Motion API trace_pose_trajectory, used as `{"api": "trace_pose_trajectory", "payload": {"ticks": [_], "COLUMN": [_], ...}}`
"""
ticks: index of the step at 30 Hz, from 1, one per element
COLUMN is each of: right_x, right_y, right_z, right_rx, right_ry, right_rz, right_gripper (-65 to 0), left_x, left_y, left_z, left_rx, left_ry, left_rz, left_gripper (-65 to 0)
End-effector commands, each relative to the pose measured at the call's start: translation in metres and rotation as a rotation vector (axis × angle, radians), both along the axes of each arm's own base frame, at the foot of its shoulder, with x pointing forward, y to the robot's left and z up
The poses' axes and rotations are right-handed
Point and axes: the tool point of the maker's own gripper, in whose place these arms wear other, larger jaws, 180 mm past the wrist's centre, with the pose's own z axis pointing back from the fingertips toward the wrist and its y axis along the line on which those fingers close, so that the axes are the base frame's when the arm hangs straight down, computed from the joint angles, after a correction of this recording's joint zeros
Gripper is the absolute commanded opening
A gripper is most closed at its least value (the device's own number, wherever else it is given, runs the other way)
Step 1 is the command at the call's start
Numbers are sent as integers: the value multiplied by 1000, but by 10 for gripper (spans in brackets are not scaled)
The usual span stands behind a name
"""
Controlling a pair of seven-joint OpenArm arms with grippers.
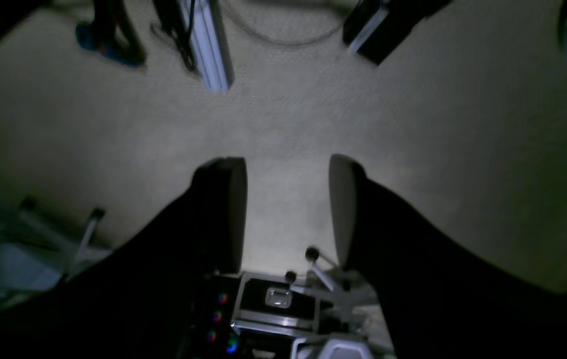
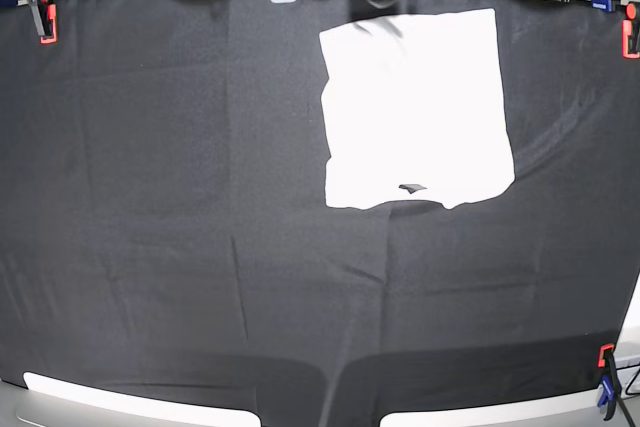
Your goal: Layout the t-shirt on the table in an organized manner, then fold the t-shirt properly
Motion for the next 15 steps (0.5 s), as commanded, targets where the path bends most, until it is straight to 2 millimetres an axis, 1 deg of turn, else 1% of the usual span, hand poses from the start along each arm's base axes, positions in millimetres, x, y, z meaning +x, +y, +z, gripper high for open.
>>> {"api": "trace_pose_trajectory", "payload": {"ticks": [1, 4, 7, 10, 12, 15], "right_x": [6, 39, 73, 98, 108, 107], "right_y": [-6, 3, 15, 28, 36, 47], "right_z": [-1, -10, -15, -16, -15, -15], "right_rx": [-9, 9, 34, 65, 86, 117], "right_ry": [-6, -88, -202, -333, -402, -423], "right_rz": [10, 32, 66, 91, 106, 144], "right_gripper": [-388, -388, -388, -388, -388, -388], "left_x": [-2, 3, 7, 5, 1, -2], "left_y": [2, -7, -4, 1, 2, 2], "left_z": [-1, -6, -11, -12, -12, -12], "left_rx": [7, 5, 35, 63, 70, 69], "left_ry": [-4, -18, -8, 2, 18, 37], "left_rz": [-14, -37, -23, -14, -14, -18], "left_gripper": [-435, -435, -435, -435, -435, -435]}}
